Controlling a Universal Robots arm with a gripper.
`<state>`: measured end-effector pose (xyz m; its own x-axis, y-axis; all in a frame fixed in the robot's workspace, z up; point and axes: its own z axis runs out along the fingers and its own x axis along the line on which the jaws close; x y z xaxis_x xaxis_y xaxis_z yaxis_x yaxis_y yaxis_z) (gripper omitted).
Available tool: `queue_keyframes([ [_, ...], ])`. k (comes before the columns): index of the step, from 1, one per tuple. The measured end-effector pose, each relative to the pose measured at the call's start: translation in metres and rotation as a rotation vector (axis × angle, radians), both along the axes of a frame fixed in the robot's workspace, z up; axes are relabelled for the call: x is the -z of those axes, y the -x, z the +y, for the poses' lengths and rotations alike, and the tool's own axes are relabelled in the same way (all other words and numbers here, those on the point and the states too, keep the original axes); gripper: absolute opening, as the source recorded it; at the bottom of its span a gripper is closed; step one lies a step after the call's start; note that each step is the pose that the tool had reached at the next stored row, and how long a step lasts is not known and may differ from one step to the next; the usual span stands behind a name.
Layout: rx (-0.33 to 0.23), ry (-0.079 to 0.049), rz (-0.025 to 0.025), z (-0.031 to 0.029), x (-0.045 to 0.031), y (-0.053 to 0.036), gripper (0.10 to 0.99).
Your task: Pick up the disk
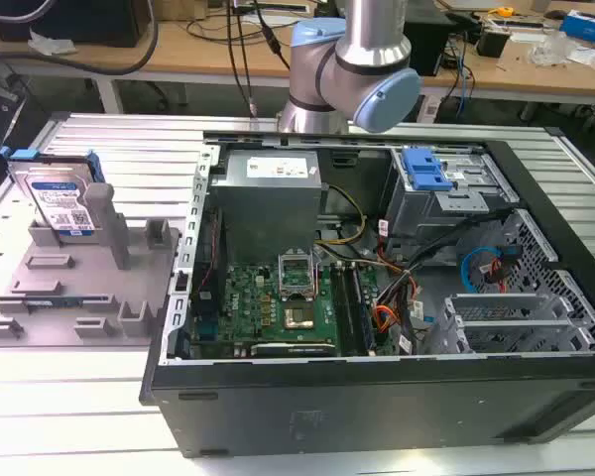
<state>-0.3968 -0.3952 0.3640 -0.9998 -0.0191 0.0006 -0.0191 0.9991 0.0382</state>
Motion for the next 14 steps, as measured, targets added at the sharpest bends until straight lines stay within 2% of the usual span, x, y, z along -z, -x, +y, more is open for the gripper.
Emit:
queue_keyframes([
  [5,-0.001,0.000,-0.0001,0.0000,0.0000,0.0000,0.106],
  [7,-0.021,0.000,-0.0001,0.0000,0.0001,0.0000,0.106],
  [14,-0.170,0.000,-0.0002,0.0000,0.0003,0.0000,0.106],
])
